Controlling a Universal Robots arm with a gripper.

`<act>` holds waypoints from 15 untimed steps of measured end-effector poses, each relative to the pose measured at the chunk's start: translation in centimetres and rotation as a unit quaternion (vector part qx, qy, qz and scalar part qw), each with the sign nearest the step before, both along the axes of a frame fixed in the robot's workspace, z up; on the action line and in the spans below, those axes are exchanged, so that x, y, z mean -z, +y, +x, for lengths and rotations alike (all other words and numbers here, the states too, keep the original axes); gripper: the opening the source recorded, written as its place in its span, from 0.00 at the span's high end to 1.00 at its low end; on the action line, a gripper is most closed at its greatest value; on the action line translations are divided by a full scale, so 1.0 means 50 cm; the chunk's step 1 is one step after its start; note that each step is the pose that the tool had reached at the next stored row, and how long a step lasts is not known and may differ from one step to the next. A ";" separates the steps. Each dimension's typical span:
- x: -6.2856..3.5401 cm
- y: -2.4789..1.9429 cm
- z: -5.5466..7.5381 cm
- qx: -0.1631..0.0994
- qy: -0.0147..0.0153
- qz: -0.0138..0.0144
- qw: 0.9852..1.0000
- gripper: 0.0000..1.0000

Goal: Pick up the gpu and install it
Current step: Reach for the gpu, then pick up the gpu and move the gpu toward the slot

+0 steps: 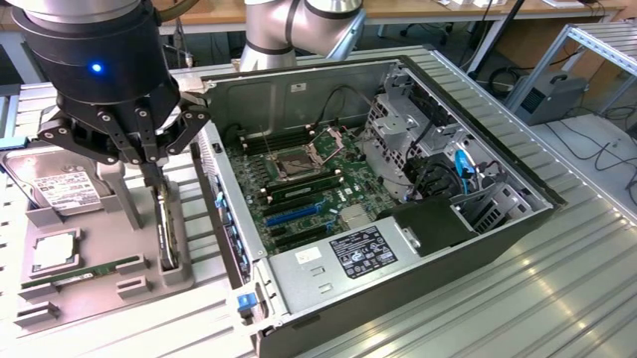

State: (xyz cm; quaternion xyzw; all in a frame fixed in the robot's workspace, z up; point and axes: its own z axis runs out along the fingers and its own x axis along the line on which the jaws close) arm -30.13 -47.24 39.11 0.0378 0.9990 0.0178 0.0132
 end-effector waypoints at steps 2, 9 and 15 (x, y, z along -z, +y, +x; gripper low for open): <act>0.000 0.0000 -0.004 0.000 0.000 0.000 1.000 0.89; 0.000 0.0000 -0.014 0.000 0.000 0.000 1.000 0.89; 0.000 0.0000 -0.015 0.000 0.000 0.000 1.000 0.89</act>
